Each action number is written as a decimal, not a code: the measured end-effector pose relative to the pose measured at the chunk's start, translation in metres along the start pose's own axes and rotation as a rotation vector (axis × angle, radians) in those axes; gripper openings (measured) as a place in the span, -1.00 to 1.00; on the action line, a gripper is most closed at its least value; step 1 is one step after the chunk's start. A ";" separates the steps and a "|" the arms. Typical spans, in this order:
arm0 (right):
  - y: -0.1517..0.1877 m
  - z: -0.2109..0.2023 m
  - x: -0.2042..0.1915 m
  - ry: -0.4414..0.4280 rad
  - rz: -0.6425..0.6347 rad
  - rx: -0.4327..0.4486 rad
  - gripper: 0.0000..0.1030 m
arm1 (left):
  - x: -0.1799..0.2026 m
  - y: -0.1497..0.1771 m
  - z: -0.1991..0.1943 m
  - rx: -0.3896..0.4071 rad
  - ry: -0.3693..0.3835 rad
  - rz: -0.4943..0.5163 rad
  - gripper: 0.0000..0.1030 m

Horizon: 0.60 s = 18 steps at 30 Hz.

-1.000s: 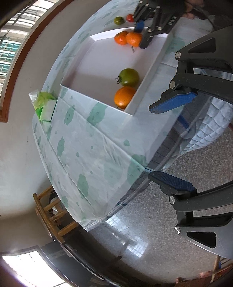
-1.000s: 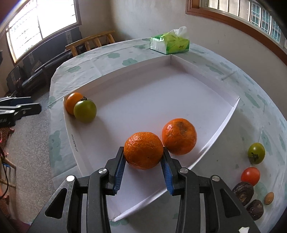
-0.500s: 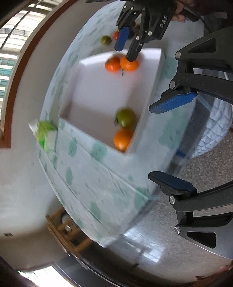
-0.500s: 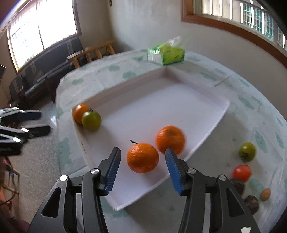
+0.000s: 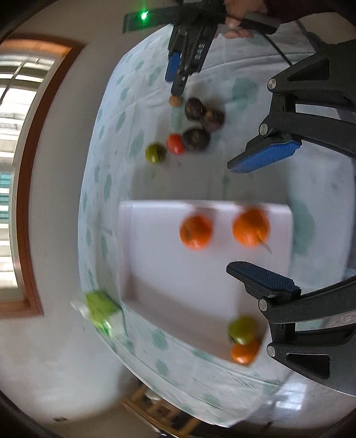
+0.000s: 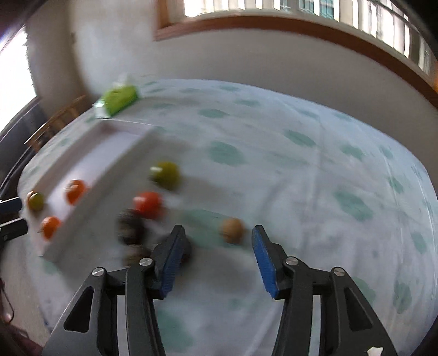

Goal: Organize fruits
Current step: 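Grasp the brown kiwi with the right tool while left tool grasps a dark shriveled fruit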

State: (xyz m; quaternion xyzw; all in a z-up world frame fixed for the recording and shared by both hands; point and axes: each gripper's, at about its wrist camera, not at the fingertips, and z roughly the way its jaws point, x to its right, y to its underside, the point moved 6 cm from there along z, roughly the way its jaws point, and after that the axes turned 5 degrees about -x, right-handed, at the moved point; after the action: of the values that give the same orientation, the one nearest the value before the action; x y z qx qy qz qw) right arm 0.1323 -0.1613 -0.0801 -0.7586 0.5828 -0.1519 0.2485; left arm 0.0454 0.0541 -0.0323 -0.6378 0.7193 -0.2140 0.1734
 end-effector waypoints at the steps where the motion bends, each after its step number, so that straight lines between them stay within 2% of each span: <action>1: 0.000 0.003 0.005 -0.002 0.007 -0.005 -0.21 | 0.008 -0.003 0.003 -0.003 0.009 0.011 0.32; 9: -0.001 0.032 0.006 -0.057 -0.019 -0.029 -0.31 | 0.057 -0.016 0.027 -0.045 0.056 0.076 0.32; 13: -0.002 0.042 0.005 -0.048 -0.039 -0.036 -0.55 | 0.073 -0.015 0.040 -0.078 0.070 0.096 0.32; 18: 0.007 0.035 0.016 -0.012 -0.038 -0.015 -0.56 | 0.092 -0.010 0.055 -0.112 0.106 0.113 0.32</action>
State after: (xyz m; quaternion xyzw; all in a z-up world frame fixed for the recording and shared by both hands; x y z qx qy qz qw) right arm 0.1493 -0.1709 -0.1134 -0.7722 0.5679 -0.1476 0.2436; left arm 0.0712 -0.0425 -0.0718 -0.5929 0.7730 -0.1966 0.1109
